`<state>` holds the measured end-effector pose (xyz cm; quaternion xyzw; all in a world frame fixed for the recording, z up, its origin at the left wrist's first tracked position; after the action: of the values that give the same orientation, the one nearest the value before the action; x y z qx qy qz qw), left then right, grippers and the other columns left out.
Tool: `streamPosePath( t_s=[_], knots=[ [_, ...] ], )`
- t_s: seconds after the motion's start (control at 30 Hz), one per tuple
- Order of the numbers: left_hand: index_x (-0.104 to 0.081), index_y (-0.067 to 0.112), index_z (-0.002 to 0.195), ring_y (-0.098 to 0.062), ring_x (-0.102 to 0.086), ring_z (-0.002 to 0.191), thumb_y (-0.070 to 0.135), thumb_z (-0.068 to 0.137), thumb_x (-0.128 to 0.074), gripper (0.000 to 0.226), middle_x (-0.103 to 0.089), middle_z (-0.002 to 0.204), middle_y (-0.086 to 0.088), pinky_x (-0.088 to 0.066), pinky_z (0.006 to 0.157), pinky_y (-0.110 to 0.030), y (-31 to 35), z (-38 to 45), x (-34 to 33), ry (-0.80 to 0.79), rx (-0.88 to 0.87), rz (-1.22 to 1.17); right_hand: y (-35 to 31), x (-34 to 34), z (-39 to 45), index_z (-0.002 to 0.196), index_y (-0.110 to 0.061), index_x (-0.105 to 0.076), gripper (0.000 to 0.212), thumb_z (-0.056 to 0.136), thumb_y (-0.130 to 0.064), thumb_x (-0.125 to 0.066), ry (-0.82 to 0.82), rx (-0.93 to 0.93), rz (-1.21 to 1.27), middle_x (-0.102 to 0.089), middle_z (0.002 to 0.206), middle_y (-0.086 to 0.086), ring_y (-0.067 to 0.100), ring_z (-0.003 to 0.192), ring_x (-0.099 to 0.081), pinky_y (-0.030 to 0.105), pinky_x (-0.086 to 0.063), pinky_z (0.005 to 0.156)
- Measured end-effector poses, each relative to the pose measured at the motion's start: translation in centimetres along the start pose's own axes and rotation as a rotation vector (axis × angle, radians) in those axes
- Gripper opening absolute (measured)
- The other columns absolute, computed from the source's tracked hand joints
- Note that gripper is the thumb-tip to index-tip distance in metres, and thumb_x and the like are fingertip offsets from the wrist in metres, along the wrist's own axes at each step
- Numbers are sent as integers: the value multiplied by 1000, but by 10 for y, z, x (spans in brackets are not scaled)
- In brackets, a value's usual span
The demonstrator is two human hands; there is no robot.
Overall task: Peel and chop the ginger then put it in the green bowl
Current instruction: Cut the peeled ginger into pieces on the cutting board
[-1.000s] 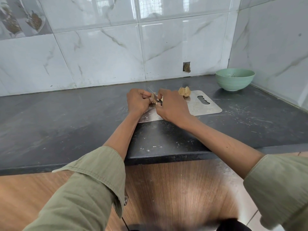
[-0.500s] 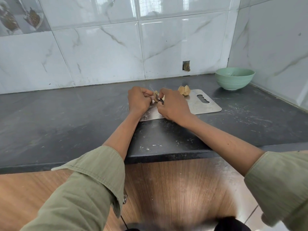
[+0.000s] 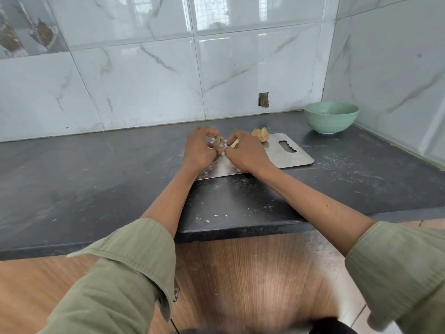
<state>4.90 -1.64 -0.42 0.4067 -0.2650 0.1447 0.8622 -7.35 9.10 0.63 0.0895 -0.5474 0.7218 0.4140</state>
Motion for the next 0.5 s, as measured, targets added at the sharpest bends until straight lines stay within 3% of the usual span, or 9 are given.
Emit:
streamPosePath(
  t_s=[0.17, 0.37, 0.5],
  knots=[
    [-72, 10, 102, -2, -63, 76, 0, 78, -82, 28, -68, 109, -8, -44, 56, -3, -2, 0, 2, 10, 14, 24, 1, -2, 0, 97, -16, -61, 13, 86, -23, -58, -32, -30, -18, -73, 80, 4, 28, 74, -69, 45, -59, 80],
    [-78, 9, 103, 1, -62, 71, 6, 79, -84, 25, -68, 101, -2, -41, 57, 0, -6, 2, 6, -19, 31, 82, 1, -2, -3, 98, -20, -62, 23, 87, -39, -55, -33, -63, -130, -68, 89, 0, 26, 90, -65, 40, -54, 84],
    [-80, 10, 104, -8, -67, 74, 7, 77, -86, 27, -69, 98, 0, -42, 59, -1, -5, 5, 7, -41, 37, 114, 0, -3, -1, 100, -19, -64, 20, 89, -34, -57, -14, -52, -172, -69, 91, 2, 27, 91, -64, 39, -55, 82]
  ],
)
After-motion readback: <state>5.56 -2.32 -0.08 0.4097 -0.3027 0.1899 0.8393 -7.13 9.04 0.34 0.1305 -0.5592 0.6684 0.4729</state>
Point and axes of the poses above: each hand's wrist, its own z-axis towards the middle knuckle, its own x-axis out of the back of the hand, y = z × x, the point moved 6 cm from there along z, towards the middle knuckle
